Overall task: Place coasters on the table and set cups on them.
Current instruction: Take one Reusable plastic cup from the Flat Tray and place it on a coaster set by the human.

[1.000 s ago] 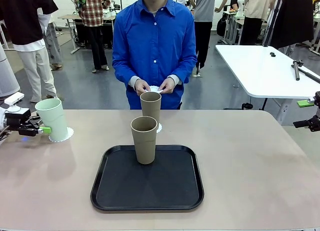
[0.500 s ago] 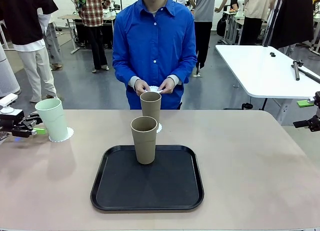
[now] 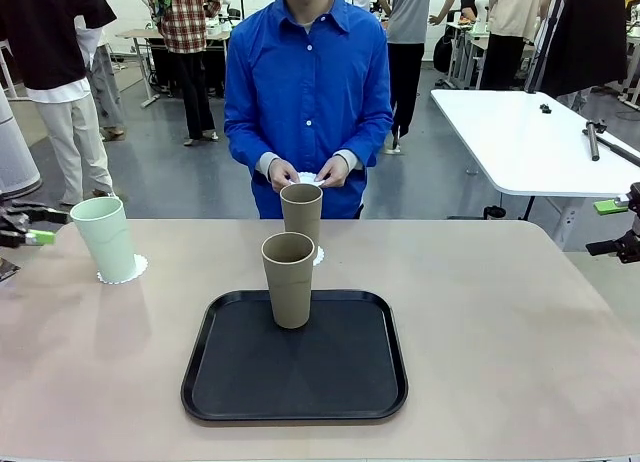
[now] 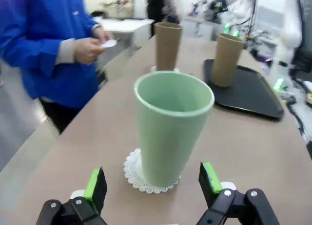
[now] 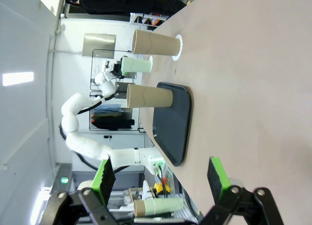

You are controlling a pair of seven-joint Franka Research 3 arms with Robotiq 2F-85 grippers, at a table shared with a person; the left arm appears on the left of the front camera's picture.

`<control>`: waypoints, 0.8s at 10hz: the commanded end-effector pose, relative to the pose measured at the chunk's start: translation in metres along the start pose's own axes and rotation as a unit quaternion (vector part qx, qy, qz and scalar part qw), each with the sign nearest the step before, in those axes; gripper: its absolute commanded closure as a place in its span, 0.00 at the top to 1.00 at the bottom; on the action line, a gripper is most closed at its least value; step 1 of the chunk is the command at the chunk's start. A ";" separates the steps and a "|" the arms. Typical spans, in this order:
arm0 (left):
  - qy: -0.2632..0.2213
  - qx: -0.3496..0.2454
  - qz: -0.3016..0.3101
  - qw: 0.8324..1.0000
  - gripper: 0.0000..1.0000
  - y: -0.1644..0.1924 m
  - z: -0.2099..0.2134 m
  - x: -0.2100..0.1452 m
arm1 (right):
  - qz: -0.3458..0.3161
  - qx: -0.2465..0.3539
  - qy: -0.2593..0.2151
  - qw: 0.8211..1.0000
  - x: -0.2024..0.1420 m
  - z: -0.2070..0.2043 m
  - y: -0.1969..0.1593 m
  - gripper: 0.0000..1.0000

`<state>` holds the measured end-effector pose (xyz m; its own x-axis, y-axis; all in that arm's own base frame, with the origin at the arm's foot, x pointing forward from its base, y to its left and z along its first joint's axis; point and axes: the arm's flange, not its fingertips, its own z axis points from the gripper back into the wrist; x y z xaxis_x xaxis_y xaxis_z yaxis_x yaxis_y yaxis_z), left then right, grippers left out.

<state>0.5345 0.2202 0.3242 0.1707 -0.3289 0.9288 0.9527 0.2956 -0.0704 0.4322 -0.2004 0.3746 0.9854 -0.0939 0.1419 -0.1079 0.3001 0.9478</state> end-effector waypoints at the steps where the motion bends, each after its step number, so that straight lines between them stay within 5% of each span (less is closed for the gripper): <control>1: 0.115 0.043 0.039 0.992 1.00 -0.042 -0.001 0.057 | 0.000 -0.003 -0.002 1.000 0.000 0.000 0.000 1.00; 5: 0.308 0.081 0.113 0.941 1.00 -0.090 -0.010 0.151 | 0.000 -0.003 -0.002 1.000 0.000 0.000 0.000 1.00; 8: 0.392 0.050 0.133 0.909 1.00 -0.145 -0.034 0.218 | 0.000 -0.003 -0.002 1.000 0.000 0.000 0.000 1.00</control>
<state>0.4570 0.0936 0.5061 0.5623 -0.7368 0.3755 0.8208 0.5526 -0.1448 0.4325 -0.1999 0.3746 0.9855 -0.0927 0.1421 -0.1084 0.3000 0.9478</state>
